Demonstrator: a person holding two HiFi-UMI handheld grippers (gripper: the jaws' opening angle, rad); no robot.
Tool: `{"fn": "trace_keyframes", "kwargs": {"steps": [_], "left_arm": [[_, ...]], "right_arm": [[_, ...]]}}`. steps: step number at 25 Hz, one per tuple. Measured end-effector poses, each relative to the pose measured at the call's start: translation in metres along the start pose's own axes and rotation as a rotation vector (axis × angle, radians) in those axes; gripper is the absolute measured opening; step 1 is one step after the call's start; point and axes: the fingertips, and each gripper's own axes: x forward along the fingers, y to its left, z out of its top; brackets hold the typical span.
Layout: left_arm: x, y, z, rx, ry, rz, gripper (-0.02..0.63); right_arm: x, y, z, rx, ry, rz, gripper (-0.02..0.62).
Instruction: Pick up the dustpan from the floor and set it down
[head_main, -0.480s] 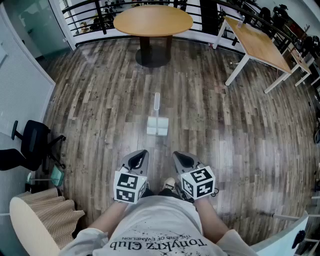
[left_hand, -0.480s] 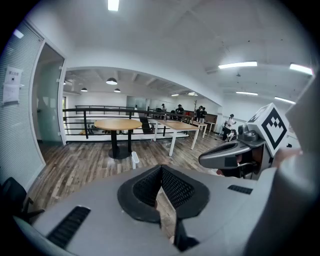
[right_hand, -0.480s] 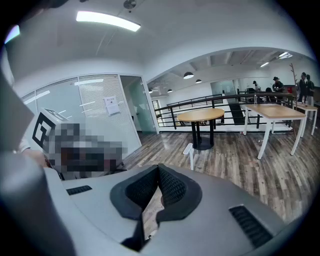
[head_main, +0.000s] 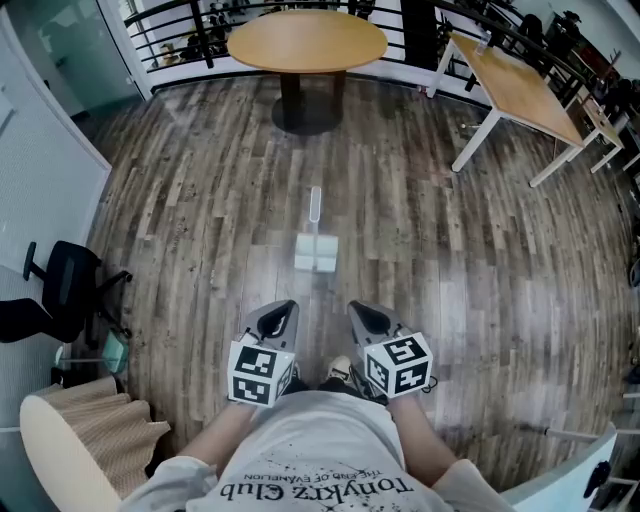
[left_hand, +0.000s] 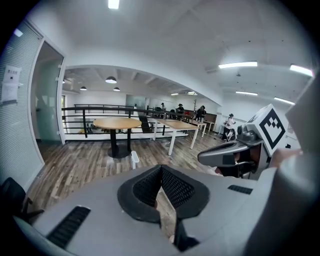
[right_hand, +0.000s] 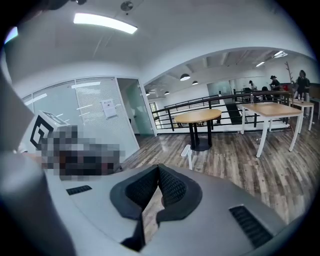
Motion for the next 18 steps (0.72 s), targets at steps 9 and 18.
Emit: {"fn": "trace_keyframes", "kwargs": {"steps": [9,18], "left_arm": [[-0.002,0.008,0.001,0.015,-0.011,-0.035,0.023],[-0.012,0.037,-0.002,0.042,-0.019,-0.091,0.023]], "right_arm": [[0.006,-0.001,0.005,0.021,-0.022,-0.061,0.026],[0.019,0.023,0.003,0.031,-0.025,-0.142,0.026]]}}
